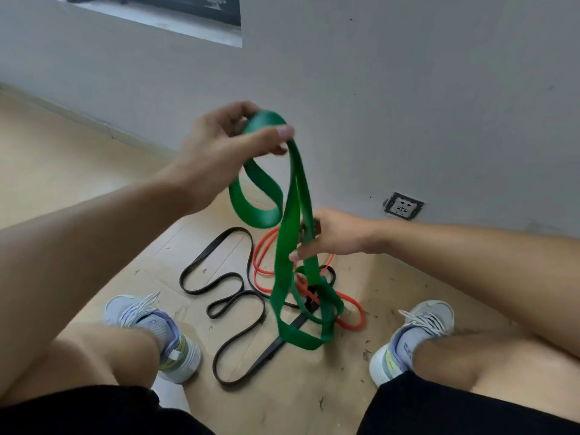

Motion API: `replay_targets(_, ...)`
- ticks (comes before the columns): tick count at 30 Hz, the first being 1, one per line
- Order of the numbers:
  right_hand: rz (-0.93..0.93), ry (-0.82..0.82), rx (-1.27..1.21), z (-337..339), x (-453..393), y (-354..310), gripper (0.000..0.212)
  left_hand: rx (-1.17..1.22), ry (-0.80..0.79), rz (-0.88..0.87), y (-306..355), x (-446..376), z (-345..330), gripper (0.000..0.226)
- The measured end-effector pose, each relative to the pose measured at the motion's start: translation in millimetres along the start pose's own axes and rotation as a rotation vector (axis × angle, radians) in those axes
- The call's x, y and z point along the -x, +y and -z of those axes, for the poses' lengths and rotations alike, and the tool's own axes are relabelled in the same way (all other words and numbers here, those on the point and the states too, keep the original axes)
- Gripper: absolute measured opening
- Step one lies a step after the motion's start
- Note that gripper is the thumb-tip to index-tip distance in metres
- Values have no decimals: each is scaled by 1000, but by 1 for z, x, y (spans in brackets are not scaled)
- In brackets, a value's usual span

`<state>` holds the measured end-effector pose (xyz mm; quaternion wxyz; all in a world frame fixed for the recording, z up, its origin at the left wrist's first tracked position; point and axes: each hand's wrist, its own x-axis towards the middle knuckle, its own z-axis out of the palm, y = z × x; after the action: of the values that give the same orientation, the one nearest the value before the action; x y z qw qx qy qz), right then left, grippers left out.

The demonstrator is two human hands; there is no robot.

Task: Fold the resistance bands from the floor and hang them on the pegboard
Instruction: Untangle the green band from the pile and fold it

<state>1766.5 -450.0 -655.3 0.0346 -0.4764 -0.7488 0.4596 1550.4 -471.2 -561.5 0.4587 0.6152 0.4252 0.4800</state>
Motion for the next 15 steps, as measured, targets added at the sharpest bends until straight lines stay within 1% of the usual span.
replay_targets(2,-36,26,-73,-1,-3,6,14,115,44,15,1,-2,11,25)
replay_targets(5,-57,31,-145,-3,-3,1,15,139,99,59,-2,-1,22,12)
replay_targets(7,-62,44,-157,-9,-4,-4,37,187,99,90,-2,2,24,11)
replay_targets(10,-62,135,-168,-21,-8,-7,55,270,32,110,2,6,16,5)
replay_targets(11,-50,156,-152,-25,-12,-6,56,294,17,110,3,7,12,6)
replay_targets(12,-42,156,-128,-27,-15,-6,51,312,17,108,5,7,9,8)
replay_targets(15,-86,143,-64,-27,-19,-5,14,341,67,116,6,5,13,12)
